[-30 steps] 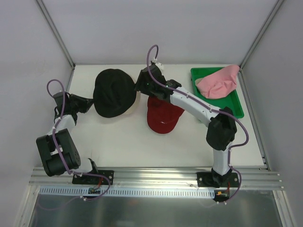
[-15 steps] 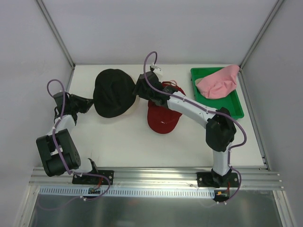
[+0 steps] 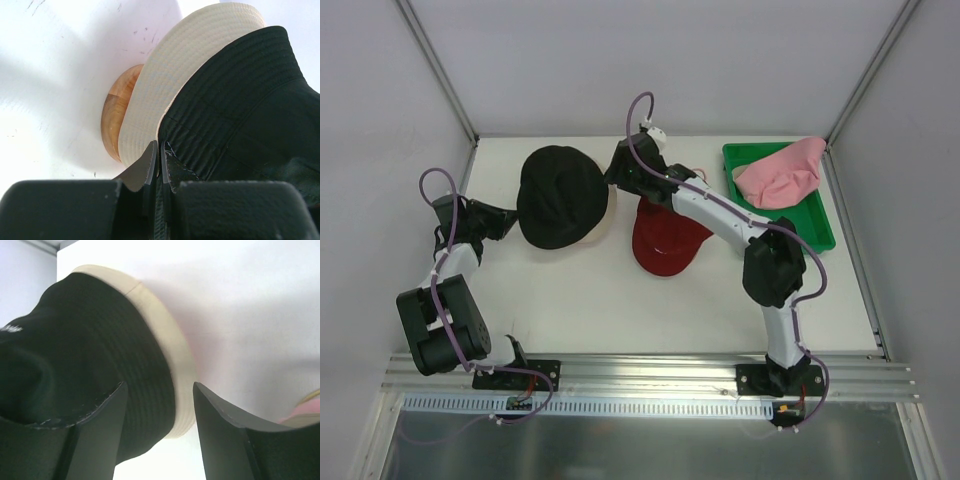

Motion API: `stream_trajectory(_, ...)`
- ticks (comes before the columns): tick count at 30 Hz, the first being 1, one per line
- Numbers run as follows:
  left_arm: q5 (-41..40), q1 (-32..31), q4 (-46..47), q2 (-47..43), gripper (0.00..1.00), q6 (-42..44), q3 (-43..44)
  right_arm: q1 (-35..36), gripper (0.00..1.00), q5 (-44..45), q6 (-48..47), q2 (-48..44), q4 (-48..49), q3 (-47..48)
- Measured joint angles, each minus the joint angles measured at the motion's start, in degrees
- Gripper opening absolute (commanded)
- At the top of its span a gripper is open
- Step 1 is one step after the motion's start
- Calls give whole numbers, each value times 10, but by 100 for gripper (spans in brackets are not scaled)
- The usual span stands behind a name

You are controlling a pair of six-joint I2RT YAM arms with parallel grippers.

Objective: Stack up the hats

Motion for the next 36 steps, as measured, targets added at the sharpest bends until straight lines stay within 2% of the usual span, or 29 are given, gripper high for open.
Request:
stream_trajectory(5,0,0,0,0,0,1,0,18,59,2,-23,19,-22,45)
stream_trajectory(17,0,0,-1,1,0,4,2,31,61,25,-49,15,-62,58)
stream_trajectory(27,1,0,-7,4,0,4,7,75,61,64,-29,-77,5,-142)
stream_trajectory(36,2,0,-7,6,0,4,7,88,62,74,-23,-116,65,-229)
